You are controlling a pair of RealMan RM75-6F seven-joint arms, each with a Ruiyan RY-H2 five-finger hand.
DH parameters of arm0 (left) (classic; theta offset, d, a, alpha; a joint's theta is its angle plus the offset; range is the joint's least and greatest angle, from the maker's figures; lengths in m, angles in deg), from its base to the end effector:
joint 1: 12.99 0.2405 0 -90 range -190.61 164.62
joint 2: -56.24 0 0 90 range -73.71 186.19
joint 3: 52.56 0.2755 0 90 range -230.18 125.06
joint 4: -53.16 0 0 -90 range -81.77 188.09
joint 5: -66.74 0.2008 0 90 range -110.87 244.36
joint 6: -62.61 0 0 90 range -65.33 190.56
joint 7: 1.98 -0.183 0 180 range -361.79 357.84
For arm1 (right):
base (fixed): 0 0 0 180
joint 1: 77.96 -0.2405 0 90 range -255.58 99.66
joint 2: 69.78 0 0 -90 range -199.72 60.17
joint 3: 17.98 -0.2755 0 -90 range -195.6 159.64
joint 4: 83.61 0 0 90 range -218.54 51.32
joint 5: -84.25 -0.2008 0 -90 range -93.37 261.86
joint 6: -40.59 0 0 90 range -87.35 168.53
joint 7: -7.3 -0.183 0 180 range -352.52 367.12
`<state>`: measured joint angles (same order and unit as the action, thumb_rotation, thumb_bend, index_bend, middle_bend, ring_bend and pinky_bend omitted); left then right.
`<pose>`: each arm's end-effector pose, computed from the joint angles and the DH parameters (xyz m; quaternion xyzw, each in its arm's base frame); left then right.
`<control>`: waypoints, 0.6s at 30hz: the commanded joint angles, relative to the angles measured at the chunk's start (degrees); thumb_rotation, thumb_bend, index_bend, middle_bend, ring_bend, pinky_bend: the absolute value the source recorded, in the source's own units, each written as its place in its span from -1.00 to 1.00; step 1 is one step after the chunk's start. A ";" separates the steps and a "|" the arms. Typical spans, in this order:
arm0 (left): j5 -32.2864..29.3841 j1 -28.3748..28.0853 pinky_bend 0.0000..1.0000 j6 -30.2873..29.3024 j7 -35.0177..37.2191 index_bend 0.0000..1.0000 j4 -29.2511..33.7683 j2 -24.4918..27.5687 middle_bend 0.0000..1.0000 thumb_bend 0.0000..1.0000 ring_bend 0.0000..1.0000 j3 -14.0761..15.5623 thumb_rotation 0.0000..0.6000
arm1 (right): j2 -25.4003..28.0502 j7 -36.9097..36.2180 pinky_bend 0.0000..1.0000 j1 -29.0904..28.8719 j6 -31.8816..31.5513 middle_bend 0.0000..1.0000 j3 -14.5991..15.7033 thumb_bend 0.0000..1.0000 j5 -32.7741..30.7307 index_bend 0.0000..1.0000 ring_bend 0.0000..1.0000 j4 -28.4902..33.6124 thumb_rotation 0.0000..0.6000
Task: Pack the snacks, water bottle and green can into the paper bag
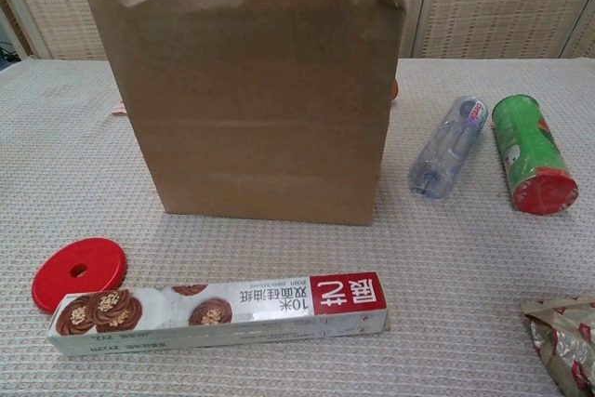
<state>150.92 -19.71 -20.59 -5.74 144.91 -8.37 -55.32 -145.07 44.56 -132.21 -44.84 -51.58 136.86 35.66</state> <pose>-0.3263 0.2311 0.1703 -0.6100 -0.3747 -0.3641 0.5958 0.0379 -0.3833 0.1908 0.5443 -0.2774 0.6427 0.4624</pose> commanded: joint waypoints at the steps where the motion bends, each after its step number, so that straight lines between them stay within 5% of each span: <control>1: 0.09 -0.04 -1.00 0.07 0.29 -0.93 -0.12 0.08 -1.00 -0.11 -1.00 0.03 1.00 | -7.73 5.75 0.40 -6.75 -2.55 0.16 -1.52 -0.30 -3.31 0.21 0.25 -3.50 1.00; 9: 0.37 -0.05 -1.00 0.05 0.93 -0.92 -0.47 0.11 -1.00 -0.11 -1.00 0.12 1.00 | -18.55 9.30 0.40 -12.98 -3.12 0.16 2.17 -0.30 -3.70 0.21 0.25 -12.53 1.00; 18: 0.34 -0.11 -1.00 0.17 1.15 -0.92 -0.48 0.20 -1.00 -0.11 -1.00 0.12 1.00 | -22.40 10.48 0.37 -13.82 -0.75 0.16 5.00 -0.30 -4.33 0.11 0.19 -16.96 1.00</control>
<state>151.27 -19.82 -20.42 -4.59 144.43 -8.17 -55.19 -167.30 54.68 -146.12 -46.10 -46.96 133.06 18.67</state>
